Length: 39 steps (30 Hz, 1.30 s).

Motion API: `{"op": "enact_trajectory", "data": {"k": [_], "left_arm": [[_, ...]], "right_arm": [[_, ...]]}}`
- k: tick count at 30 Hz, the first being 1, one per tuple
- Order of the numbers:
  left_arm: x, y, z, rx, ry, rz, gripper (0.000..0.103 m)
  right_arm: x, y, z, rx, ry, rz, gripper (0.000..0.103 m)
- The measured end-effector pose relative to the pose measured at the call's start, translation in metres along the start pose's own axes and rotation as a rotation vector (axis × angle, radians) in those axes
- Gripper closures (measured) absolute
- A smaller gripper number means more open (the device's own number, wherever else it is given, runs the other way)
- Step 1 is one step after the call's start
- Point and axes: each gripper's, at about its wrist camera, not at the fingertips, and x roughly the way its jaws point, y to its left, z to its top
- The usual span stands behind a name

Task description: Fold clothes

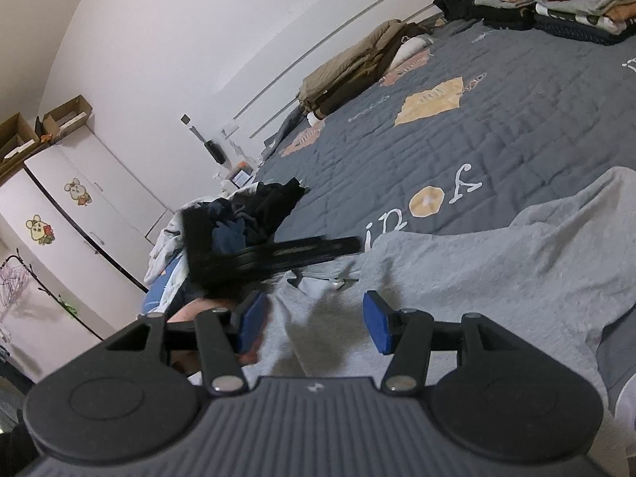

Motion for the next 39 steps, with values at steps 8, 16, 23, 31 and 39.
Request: {"op": "enact_trajectory", "data": {"k": [8, 16, 23, 31, 39], "left_arm": [[0.052, -0.022, 0.003, 0.064, 0.060, 0.054, 0.086], [0.025, -0.027, 0.028, 0.072, -0.279, 0.097, 0.094], [0.041, -0.024, 0.017, 0.012, -0.158, 0.150, 0.067], [-0.063, -0.043, -0.040, -0.013, -0.205, -0.050, 0.047], [-0.155, -0.065, -0.124, -0.126, -0.228, -0.147, 0.038]], "right_arm": [[-0.003, -0.016, 0.004, 0.010, 0.011, -0.003, 0.049], [-0.007, -0.025, 0.003, 0.016, 0.025, -0.005, 0.049], [-0.017, -0.039, 0.011, 0.023, -0.006, -0.028, 0.049], [-0.053, -0.105, 0.034, 0.111, -0.117, -0.247, 0.049], [-0.074, -0.181, 0.028, 0.292, -0.165, -0.382, 0.049]]}}
